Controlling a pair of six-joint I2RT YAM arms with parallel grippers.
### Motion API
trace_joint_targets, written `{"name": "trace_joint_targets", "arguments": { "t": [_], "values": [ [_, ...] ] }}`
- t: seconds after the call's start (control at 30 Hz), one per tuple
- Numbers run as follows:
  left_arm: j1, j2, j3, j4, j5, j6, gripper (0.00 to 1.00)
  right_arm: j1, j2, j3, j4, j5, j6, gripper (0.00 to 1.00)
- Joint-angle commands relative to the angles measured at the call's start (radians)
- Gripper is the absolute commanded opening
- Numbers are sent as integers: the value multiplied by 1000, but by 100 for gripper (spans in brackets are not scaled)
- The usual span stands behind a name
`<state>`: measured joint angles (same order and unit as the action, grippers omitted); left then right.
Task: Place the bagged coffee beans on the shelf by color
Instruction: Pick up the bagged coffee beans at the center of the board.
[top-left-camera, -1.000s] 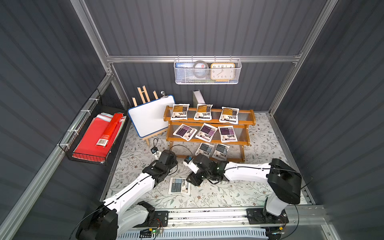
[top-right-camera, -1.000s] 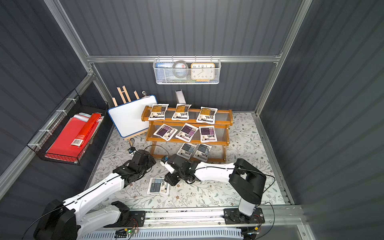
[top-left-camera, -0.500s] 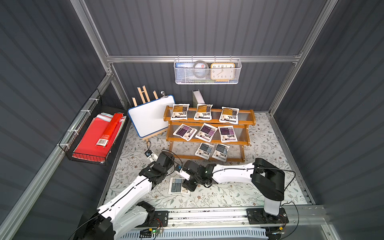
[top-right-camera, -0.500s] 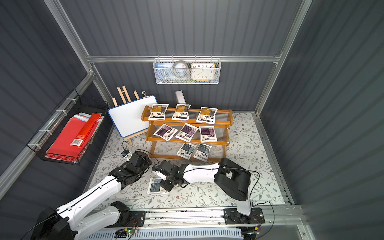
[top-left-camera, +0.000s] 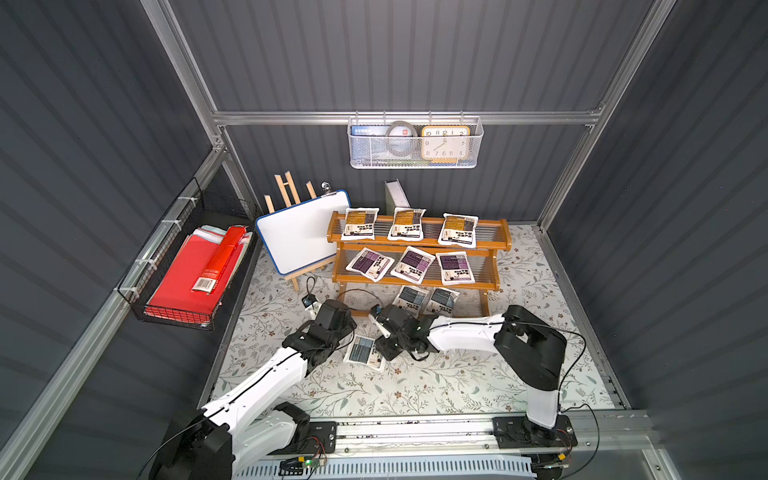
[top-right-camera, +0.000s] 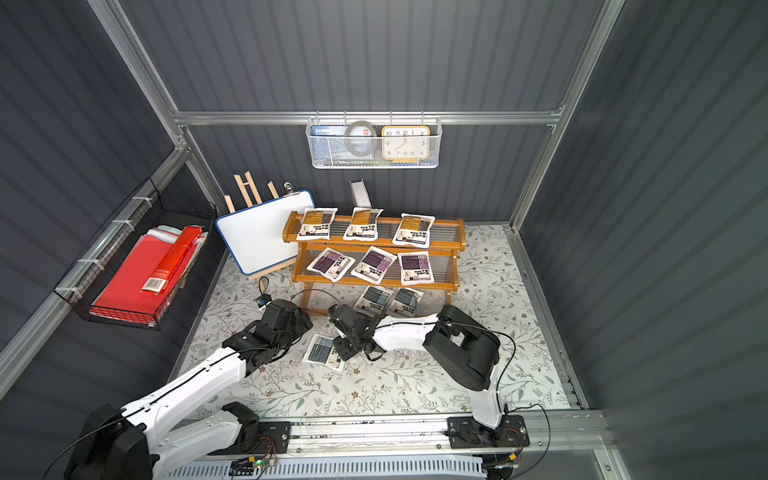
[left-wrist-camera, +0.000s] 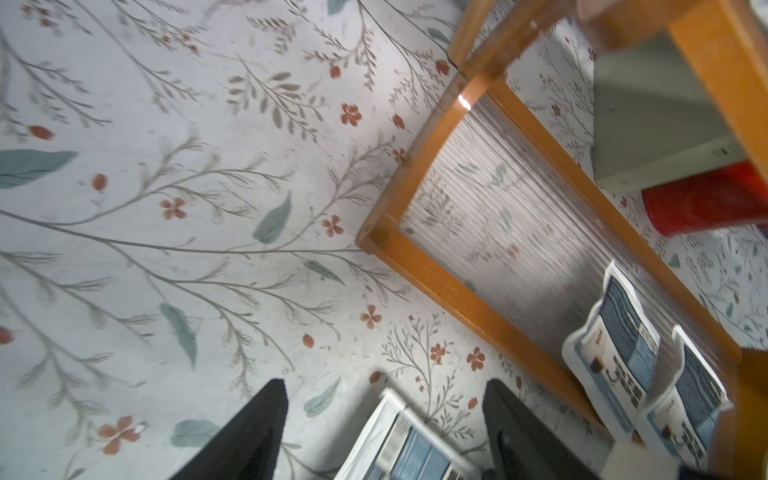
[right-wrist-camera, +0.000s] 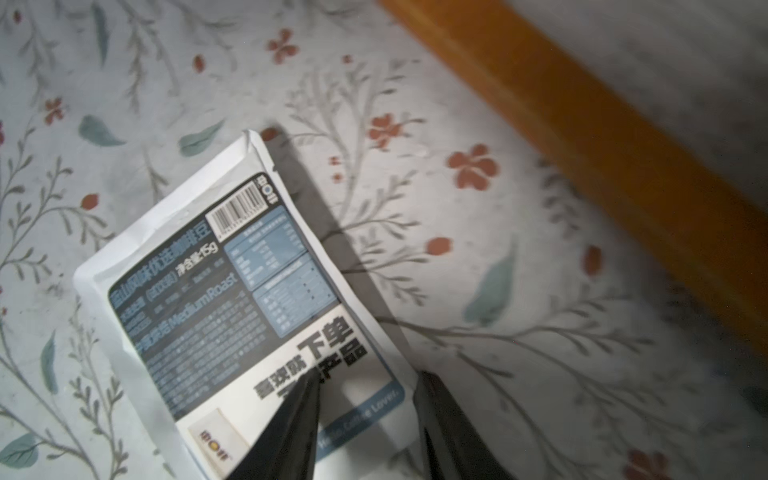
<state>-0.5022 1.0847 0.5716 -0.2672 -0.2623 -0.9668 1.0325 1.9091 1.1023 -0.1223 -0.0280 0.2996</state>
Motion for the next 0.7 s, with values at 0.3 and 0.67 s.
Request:
{"name": "trace_joint_targets", "arguments": {
  "t": [0.3,0.67],
  "values": [
    [7,122,21,45,398,227,77,-51,-143,-167,-130,-189,90,45],
    [16,263,-10,143,579,304,74,-59,-154,-121,-131,-171,61,34]
  ]
}}
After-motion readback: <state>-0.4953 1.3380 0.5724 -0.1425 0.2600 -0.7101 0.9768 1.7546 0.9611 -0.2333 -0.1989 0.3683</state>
